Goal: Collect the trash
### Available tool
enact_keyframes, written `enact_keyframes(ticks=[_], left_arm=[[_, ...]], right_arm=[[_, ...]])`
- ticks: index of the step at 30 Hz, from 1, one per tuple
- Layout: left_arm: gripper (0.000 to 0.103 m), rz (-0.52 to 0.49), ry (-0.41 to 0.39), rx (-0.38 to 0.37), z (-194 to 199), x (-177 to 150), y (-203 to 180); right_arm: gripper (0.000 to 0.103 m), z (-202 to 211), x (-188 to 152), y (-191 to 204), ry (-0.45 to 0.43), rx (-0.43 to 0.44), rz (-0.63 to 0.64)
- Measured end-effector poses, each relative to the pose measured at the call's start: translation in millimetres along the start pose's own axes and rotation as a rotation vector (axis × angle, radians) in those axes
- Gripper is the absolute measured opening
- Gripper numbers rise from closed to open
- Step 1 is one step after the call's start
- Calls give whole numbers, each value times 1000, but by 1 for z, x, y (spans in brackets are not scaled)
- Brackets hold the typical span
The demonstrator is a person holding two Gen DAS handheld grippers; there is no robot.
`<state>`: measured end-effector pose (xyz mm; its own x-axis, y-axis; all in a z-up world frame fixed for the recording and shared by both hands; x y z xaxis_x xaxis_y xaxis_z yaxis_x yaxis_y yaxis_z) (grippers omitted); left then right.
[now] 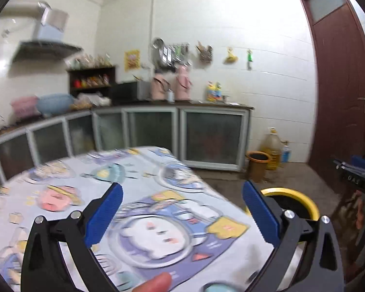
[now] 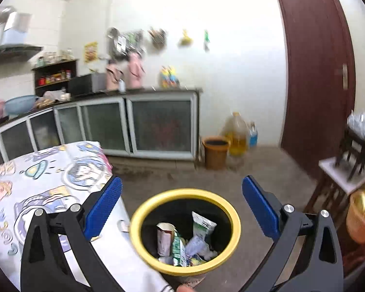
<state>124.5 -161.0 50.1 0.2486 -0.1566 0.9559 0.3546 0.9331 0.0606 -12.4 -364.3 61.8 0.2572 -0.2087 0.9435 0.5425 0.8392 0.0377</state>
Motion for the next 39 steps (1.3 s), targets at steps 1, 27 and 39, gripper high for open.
enact_keyframes(ticks=[1,27,39], left_arm=[[95,-8,-3,27,11,-3,8],[95,236,119,433,126,-121,101],[95,287,216,436,114,-139,108]], right_arm=[[95,8,-1,9,-18,6,9],[95,110,-94,126,-54,209,60],[95,114,-108,142,-31,221,85]])
Point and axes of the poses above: each gripper's, at about its wrist camera, not at the fingertips, and z roughly against the way its jaws point, y to its left, x to its top, the point moved 3 cm from there along -z, roughly the way its jaws point, and after that the axes turned 4 degrees about x, right-handed, at the moved point
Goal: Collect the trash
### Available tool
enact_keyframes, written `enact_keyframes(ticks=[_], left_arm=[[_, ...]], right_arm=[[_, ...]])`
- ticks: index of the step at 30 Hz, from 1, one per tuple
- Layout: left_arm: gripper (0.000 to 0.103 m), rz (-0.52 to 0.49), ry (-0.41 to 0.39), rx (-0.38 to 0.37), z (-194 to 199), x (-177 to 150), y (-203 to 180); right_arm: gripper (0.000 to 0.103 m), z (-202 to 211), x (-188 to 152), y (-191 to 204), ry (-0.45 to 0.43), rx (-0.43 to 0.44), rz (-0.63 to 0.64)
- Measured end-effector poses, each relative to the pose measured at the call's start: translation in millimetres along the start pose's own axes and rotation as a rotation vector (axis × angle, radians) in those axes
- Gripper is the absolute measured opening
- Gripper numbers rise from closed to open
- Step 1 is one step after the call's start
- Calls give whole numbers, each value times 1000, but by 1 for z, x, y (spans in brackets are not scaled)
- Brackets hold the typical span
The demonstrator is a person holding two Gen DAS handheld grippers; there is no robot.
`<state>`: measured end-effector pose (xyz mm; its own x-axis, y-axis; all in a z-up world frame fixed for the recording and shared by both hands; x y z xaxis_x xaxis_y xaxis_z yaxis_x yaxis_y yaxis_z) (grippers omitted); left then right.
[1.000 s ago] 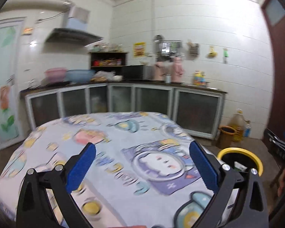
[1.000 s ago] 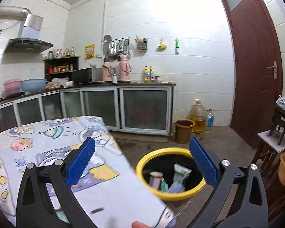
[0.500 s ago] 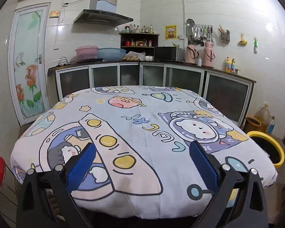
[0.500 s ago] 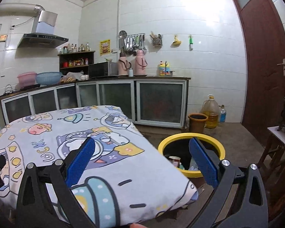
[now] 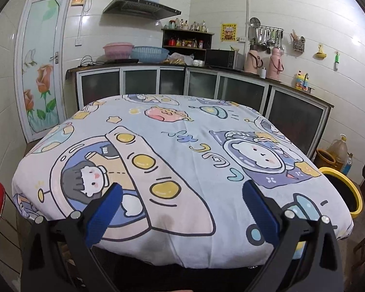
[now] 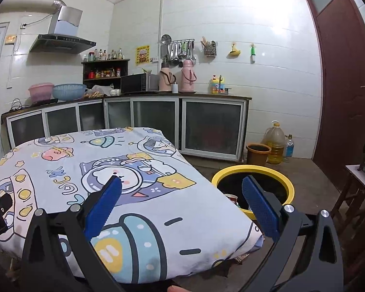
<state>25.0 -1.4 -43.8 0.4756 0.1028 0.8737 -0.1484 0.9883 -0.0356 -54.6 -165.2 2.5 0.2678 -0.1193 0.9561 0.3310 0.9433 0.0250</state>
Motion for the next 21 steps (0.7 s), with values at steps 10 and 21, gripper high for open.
enact_keyframes(ticks=[10,21], left_arm=[[95,-6,23,-4,-6,-2,-1],[95,-14,28,-8,-6,-2,-4]], right_arm=[[95,-3,-4,6,17,19,14],[95,-8,-7,6,40,32,12]])
Point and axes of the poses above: each gripper's, at about its wrist camera, not at the fingertips, and z roughly against the way its jaws point, y to its left, x to its top, the point moved 3 cm from there along -z, roughly the way its jaws point, and after that the axes turned 4 degrees about x, right-handed, at the moved point
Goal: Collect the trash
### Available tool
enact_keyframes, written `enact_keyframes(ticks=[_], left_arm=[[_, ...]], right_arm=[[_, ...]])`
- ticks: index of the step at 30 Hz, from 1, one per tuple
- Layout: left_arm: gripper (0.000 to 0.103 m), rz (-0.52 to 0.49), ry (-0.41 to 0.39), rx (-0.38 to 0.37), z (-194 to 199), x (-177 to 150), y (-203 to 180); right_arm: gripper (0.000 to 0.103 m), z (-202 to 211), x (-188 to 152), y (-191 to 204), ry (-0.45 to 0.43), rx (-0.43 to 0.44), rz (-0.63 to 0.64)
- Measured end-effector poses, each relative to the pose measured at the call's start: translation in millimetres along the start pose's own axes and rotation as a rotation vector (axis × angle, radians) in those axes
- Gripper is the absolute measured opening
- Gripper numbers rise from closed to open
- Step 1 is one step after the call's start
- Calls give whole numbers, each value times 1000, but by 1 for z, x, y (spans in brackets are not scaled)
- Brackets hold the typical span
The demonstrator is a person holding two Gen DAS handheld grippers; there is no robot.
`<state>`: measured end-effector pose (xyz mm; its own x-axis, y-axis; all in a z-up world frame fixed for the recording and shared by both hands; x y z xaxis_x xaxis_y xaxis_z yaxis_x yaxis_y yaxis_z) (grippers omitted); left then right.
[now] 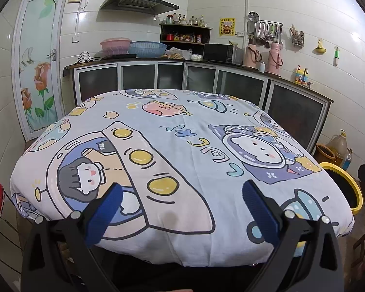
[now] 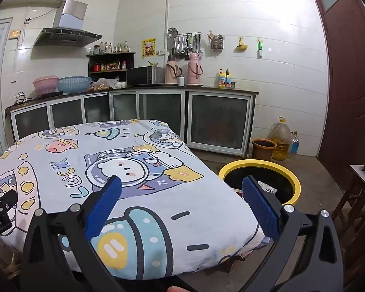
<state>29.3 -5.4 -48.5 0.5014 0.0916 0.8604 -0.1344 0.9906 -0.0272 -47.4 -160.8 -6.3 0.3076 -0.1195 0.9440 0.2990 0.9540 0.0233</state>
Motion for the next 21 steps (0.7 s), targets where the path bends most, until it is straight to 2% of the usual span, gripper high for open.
enact_keyframes(ticks=[21], left_arm=[[95,-16,-10,-13,1,1,-3]], right_arm=[[95,-1,-3,0,7,15,6]])
Point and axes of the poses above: each gripper's, at about its wrist camera, not at the fingertips, and z roughly against the way its jaws point, y to its left, x to its top, the point moved 3 cm from there along -z, roughly the way its jaws point, and after that the axes turned 4 degrees about x, right-handed, at the moved point
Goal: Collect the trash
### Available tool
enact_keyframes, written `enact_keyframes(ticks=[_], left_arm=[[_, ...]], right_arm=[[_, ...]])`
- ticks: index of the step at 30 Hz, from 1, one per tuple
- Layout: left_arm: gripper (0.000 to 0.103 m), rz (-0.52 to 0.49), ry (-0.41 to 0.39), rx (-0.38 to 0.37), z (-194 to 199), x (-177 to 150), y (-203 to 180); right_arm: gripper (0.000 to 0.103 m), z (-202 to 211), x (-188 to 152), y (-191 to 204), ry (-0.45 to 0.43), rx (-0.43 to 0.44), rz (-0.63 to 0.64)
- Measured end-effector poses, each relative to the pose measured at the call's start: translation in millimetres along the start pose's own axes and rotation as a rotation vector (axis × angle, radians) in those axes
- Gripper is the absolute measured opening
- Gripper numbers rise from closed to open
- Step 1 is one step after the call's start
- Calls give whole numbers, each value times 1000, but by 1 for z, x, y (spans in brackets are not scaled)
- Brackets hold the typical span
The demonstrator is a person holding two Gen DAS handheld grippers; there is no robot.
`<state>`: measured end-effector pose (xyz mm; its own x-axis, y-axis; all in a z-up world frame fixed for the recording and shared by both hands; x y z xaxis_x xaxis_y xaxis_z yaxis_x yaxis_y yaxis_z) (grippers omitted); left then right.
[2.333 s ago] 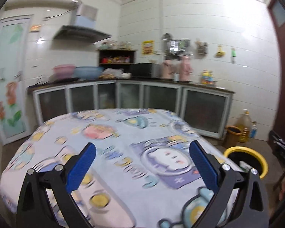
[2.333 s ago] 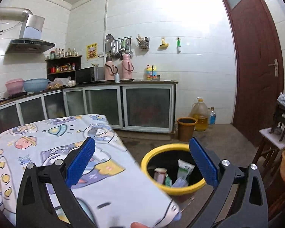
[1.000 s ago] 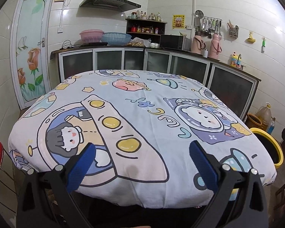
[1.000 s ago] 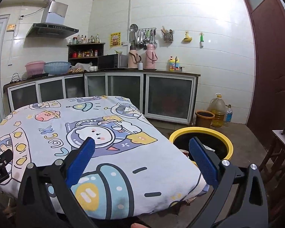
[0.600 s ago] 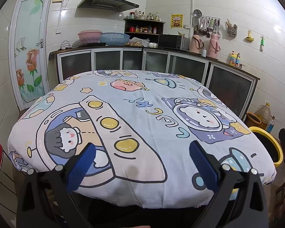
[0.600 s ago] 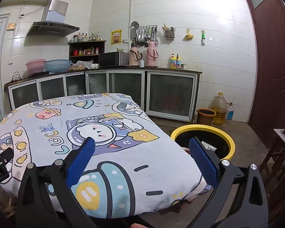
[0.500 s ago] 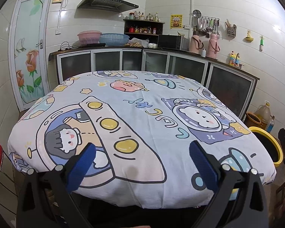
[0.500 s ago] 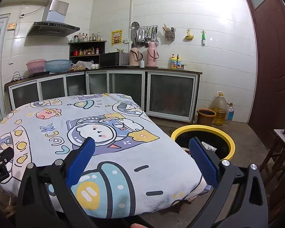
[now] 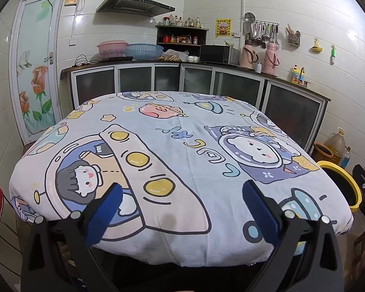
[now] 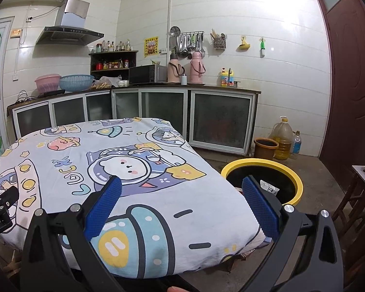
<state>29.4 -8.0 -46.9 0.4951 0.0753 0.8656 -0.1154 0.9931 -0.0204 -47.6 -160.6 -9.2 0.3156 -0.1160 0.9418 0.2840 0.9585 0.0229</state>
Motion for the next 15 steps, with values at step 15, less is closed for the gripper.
enact_keyframes(ticks=[15], left_arm=[[95,1,9,-7,-1,-1,0]], right_arm=[[95,-1,-2,1,12,9,3]])
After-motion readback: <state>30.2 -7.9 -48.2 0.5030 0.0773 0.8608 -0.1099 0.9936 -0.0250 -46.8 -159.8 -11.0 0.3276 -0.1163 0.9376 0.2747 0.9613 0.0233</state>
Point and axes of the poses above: each gripper's, at about its wrist camera, not at the fingertips, and z roughly against the way its jaws point, y to its left, x to its top, the point moved 3 cm from there along -z, roughly the way its jaws point, and after that the axes turned 4 degrees about x, right-handed, at the moved point
